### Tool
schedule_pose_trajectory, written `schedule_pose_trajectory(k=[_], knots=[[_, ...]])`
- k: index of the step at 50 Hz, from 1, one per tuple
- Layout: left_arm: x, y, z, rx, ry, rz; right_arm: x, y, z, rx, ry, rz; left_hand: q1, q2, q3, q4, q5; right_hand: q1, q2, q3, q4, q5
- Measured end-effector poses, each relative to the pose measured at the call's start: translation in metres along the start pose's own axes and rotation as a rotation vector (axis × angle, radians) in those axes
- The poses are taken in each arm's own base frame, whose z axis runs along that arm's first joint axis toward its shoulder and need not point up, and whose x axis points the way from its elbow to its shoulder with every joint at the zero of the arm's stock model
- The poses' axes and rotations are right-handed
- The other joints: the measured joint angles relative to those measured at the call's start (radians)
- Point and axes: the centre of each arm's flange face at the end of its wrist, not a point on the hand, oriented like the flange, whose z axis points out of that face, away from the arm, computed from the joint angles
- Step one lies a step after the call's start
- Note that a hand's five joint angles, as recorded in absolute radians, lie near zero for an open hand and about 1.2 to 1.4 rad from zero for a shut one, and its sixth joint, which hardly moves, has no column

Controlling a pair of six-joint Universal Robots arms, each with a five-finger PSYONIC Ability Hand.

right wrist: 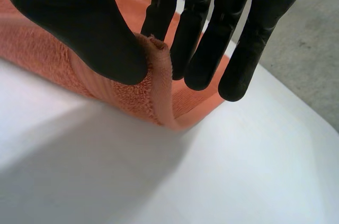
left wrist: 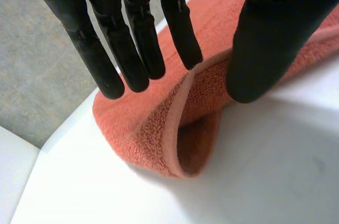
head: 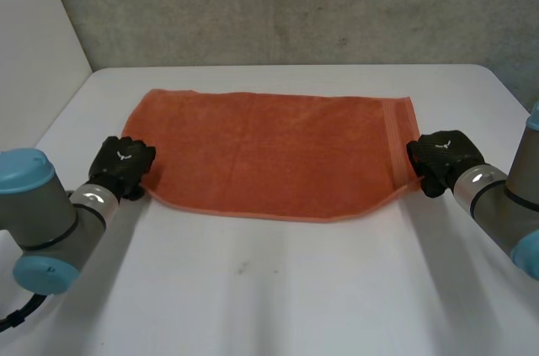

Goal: Fold the laundry

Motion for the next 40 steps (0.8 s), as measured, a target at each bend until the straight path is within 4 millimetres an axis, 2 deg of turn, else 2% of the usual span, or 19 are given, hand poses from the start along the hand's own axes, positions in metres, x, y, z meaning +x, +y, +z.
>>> schedule_pose_trajectory(k=[1,8,16,23,30,35,36,37,38,39,40], knots=[[-0.001,0.0,-0.002,-0.017,0.004,0.023,-0.001,0.002,-0.001,-0.009,-0.006,-0.001,-0.158,-0.164,-0.156,-0.161,-0.161,0.0,0.0,0.0,0.0,0.0],[-0.006,-0.002,-0.003,-0.033,-0.005,0.058,0.001,0.005,-0.003,-0.019,-0.002,0.0,-0.355,-0.37,-0.368,-0.374,-0.377,0.0,0.0,0.0,0.0,0.0],[-0.009,-0.001,0.003,-0.022,-0.018,0.057,0.014,0.009,-0.002,-0.028,0.033,0.012,-0.36,-0.391,-0.382,-0.396,-0.398,0.0,0.0,0.0,0.0,0.0],[-0.018,0.012,0.014,-0.03,-0.047,0.05,0.026,0.011,-0.001,-0.03,0.07,0.021,-0.36,-0.391,-0.382,-0.396,-0.399,0.0,0.0,0.0,0.0,0.0],[-0.026,0.02,0.021,-0.043,-0.067,0.044,0.027,0.012,-0.001,-0.03,0.073,0.023,-0.359,-0.389,-0.381,-0.394,-0.395,0.0,0.0,0.0,0.0,0.0],[-0.035,0.023,0.024,-0.046,-0.089,0.042,0.025,0.013,-0.001,-0.029,0.071,0.022,-0.28,-0.306,-0.311,-0.309,-0.314,0.0,0.0,0.0,0.0,0.0],[-0.037,0.024,0.025,-0.048,-0.094,0.041,0.025,0.013,-0.001,-0.029,0.07,0.022,-0.157,-0.191,-0.196,-0.199,-0.211,0.0,0.0,0.0,0.0,0.0],[-0.038,0.024,0.025,-0.049,-0.097,0.041,0.025,0.013,-0.001,-0.029,0.07,0.022,-0.157,-0.191,-0.196,-0.199,-0.211,0.0,0.0,0.0,0.0,0.0],[-0.041,0.025,0.025,-0.05,-0.105,0.039,0.024,0.013,-0.001,-0.029,0.069,0.022,0.033,-0.024,-0.03,-0.025,-0.04,0.0,0.0,0.0,0.0,0.0],[-0.043,0.026,0.025,-0.052,-0.108,0.038,0.024,0.014,-0.001,-0.029,0.068,0.022,0.122,0.073,0.059,0.065,0.051,0.0,0.0,0.0,0.0,0.0],[-0.044,0.026,0.025,-0.054,-0.111,0.036,0.024,0.014,-0.001,-0.029,0.068,0.022,0.141,0.094,0.088,0.083,0.069,0.0,0.0,0.0,0.0,0.0]])
